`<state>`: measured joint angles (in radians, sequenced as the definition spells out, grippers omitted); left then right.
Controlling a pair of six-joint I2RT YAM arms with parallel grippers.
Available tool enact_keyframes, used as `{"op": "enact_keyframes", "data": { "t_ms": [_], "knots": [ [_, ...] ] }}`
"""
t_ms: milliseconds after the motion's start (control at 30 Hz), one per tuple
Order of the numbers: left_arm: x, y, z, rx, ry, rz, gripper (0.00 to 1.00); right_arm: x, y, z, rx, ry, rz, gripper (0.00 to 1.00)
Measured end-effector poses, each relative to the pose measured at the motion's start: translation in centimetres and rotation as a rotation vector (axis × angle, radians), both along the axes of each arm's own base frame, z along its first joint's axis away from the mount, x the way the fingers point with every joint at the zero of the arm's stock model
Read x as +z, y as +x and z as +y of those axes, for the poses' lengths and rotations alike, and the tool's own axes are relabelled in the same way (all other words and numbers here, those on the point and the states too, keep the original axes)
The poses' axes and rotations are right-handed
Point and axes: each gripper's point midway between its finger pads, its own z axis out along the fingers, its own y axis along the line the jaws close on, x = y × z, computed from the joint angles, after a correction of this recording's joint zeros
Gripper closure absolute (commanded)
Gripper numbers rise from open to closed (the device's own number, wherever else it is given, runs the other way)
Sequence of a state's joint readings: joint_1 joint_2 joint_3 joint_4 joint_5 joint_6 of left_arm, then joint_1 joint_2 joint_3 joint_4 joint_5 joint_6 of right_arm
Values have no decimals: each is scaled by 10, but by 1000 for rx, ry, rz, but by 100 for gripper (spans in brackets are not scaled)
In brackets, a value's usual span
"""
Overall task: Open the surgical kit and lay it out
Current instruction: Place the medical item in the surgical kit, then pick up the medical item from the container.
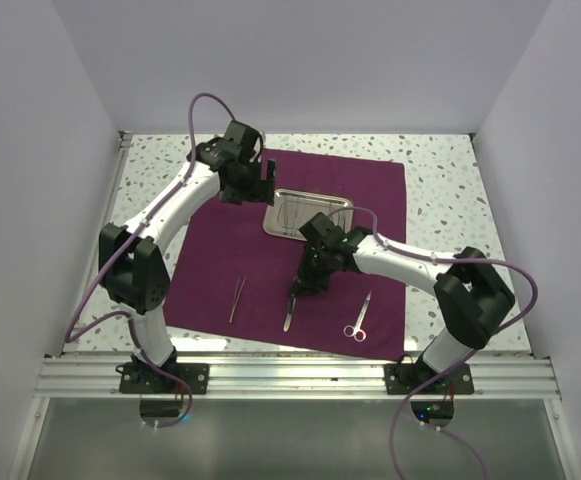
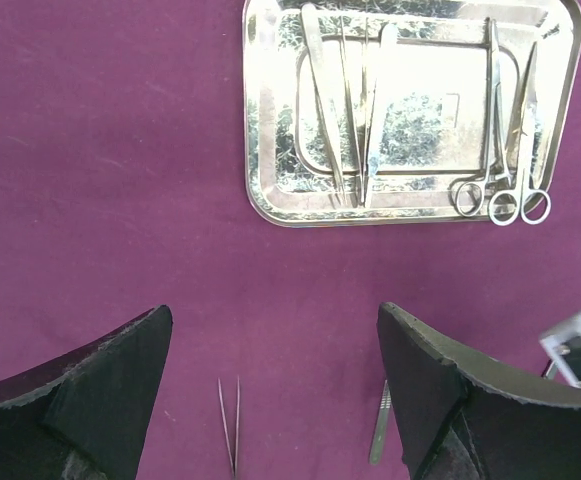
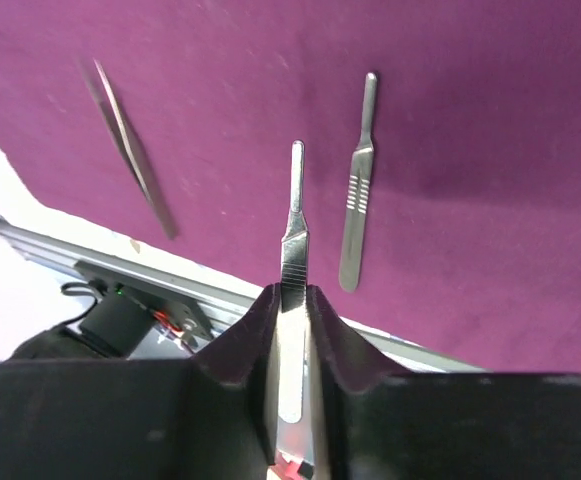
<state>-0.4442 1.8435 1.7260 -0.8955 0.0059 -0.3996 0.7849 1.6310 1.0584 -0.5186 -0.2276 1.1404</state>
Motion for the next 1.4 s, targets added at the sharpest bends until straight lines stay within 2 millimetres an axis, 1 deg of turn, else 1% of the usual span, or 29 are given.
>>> {"op": "enact_keyframes", "data": {
  "t_ms": [33,67,100,133,200,333,433,533,567,633,700,767,867,967,1067,1133,1200,1300,1400],
  "knots": [
    [0,0,0,-1,-4,0,13,-2,-4,1,-1,-7,13,57],
    [0,0,-1,-3,-7,0,13,-4,-6,2,-8,-11,24,45],
    [0,1,-1,-3,-11,0,13,-5,-7,2,-11,-15,30,35],
    [0,1,-1,-4,-15,0,13,-6,-8,2,-15,-21,34,29],
    [-1,1,-1,-4,-19,1,14,-8,-9,0,-18,-31,42,24],
    [-4,0,-1,-7,-25,10,14,-10,-13,-6,-24,-66,63,23],
    [-4,0,-2,-11,-34,11,16,-4,-11,-10,-23,-96,57,23],
    [-2,4,-7,-25,-55,-6,18,12,2,-13,-22,-130,8,24],
    [-1,5,-9,-33,-64,-10,22,20,10,-16,-25,-139,-18,24],
    [-3,10,-14,-47,-79,-20,25,38,31,-23,-49,-149,-76,24],
    [-11,16,-19,-56,-87,-19,28,59,53,-38,-88,-157,-143,24],
    [-27,21,-24,-61,-82,-2,30,80,71,-61,-136,-170,-201,24],
    [-59,25,-29,-67,-53,42,30,106,84,-102,-208,-206,-272,24],
    [-90,22,-37,-80,-14,88,30,124,82,-133,-247,-244,-315,25],
    [-110,18,-45,-97,12,115,31,134,74,-152,-259,-266,-336,25],
    [-117,16,-49,-105,22,120,31,137,69,-162,-266,-277,-341,25],
    [-121,16,-52,-109,29,119,32,134,64,-170,-269,-293,-332,26],
    [-127,23,-56,-108,40,114,33,128,59,-180,-271,-317,-308,26],
    [-134,28,-58,-103,61,108,37,125,58,-187,-273,-333,-295,27]
  ]
}}
